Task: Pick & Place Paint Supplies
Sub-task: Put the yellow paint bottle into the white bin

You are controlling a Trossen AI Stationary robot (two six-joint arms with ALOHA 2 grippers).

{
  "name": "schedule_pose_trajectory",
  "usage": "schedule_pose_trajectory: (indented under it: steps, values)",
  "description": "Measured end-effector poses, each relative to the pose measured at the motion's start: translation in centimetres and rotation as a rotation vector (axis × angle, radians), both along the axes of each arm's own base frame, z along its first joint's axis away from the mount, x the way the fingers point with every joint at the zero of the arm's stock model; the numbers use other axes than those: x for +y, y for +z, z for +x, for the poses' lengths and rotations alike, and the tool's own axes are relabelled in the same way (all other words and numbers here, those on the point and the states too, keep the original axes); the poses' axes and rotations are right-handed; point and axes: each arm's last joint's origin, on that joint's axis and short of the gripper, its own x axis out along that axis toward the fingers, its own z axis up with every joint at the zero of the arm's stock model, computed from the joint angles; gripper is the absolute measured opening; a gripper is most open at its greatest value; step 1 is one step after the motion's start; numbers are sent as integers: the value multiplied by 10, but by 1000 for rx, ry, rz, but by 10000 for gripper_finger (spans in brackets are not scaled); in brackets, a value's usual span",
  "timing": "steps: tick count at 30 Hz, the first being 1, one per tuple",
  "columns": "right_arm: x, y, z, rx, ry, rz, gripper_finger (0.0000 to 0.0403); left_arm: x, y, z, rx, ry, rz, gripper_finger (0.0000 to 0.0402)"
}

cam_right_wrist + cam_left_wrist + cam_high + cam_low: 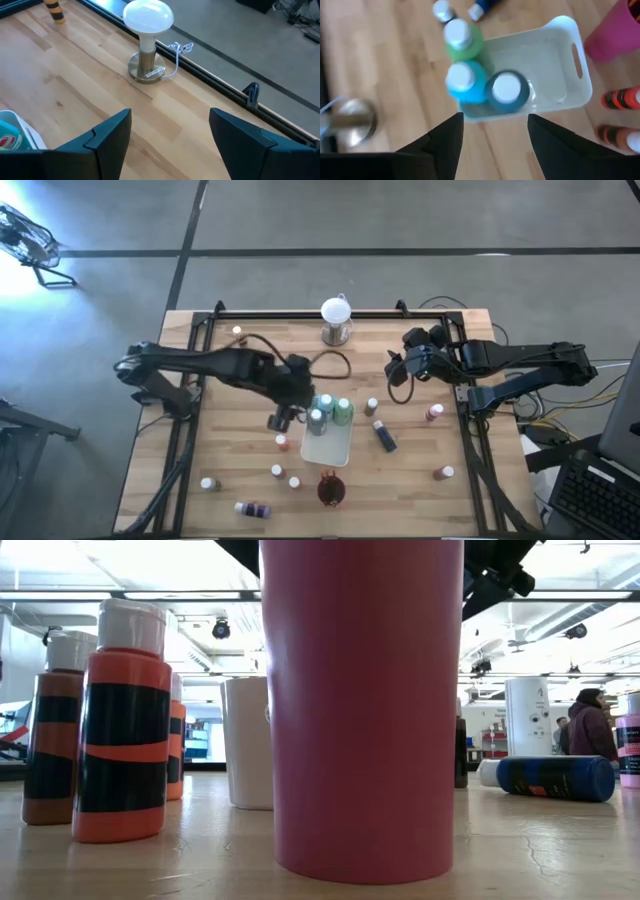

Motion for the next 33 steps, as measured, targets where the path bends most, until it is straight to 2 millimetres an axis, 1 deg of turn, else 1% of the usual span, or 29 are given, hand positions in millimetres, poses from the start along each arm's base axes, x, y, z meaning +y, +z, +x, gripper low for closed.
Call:
schedule_pose_trajectory:
  steps: [3, 6, 8, 13, 16, 18, 20, 23, 27, 29, 30, 33]
  values:
    - [0, 0, 0, 1, 7, 7, 272, 4, 14, -25, -57, 94, -10, 222]
    - [0, -1, 0, 4, 7, 7, 277, 9, 18, -51, -151, 203, -4, 219]
    - [0, -1, 0, 4, 7, 7, 281, 14, 13, -68, -230, 323, 44, 217]
    - [0, -1, 0, 8, 9, 6, 288, 29, -7, -110, -493, 737, 165, 217]
    - [0, -1, 0, 17, 20, 2, 292, 37, -24, -128, -627, 925, 160, 216]
    - [0, -1, 0, 19, 24, 3, 293, 47, -33, -138, -657, 1014, 109, 213]
    - [0, -1, 0, 19, 24, 2, 295, 59, -42, -146, -650, 1100, 70, 210]
    - [0, -1, 0, 21, 25, 1, 294, 84, -52, -156, -576, 1196, 8, 204]
    - [-1, -1, 0, 18, 21, 6, 284, 125, -52, -171, -449, 1253, -202, 200]
    - [-2, -1, 0, 12, 20, 13, 278, 146, -50, -180, -402, 1277, -278, 199]
    - [-3, -1, 0, 10, 19, 17, 276, 156, -50, -185, -378, 1305, -292, 199]
    - [-6, -1, 1, -4, 1, 25, 269, 183, -50, -197, -283, 1401, -263, 199]
